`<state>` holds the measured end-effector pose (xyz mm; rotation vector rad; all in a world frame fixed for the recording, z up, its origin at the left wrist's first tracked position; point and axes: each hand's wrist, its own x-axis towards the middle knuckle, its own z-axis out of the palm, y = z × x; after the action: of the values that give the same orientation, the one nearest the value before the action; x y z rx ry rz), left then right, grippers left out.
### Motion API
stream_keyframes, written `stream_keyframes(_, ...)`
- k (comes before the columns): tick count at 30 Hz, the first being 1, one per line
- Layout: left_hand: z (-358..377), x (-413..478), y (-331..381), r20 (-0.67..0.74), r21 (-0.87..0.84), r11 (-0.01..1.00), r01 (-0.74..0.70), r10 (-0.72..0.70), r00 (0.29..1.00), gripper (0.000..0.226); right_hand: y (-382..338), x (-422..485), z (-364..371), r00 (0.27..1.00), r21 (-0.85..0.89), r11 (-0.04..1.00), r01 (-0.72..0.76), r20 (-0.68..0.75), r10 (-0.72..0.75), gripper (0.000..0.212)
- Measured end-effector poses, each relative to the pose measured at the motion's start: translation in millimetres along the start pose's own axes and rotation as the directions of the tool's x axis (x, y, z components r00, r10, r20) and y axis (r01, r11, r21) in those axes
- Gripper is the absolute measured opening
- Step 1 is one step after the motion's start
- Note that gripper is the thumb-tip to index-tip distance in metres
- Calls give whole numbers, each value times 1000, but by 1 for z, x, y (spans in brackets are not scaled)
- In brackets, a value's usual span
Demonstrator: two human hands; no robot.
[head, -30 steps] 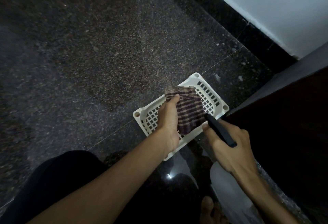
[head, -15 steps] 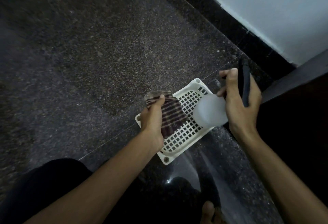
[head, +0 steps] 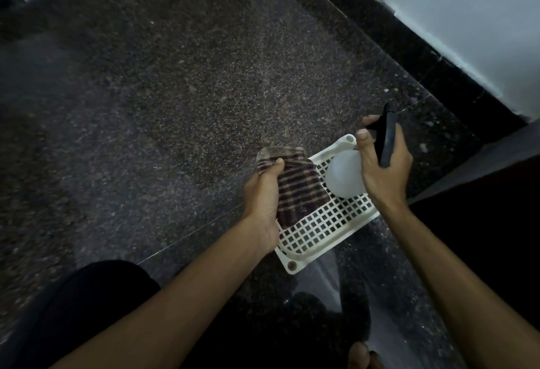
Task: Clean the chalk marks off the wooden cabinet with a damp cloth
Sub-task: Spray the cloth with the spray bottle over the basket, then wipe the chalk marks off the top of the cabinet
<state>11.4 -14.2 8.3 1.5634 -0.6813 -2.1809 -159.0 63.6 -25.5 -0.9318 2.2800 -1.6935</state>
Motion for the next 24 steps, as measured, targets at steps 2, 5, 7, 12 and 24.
stream_keyframes(2,3,-3,0,9,-1,1000,-9,9,1000,28,0,-2,-3,999,-45,999,-12,36,13,42)
stream_keyframes(5,7,-7,-2,29,10,1000,-15,14,999,27,1,-8,-9,995,-101,993,-55,77,63,50)
stream_keyframes(7,10,-9,-3,40,21,1000,-8,7,999,26,4,-20,-12,992,-142,985,-103,64,113,63)
stream_keyframes(12,14,-8,-10,74,122,992,-24,15,997,26,-2,-71,-18,956,-5,966,-260,-139,257,30)
stream_keyframes(24,32,-19,-22,303,483,858,-175,24,953,26,-29,-91,-43,600,551,260,-793,629,495,48)
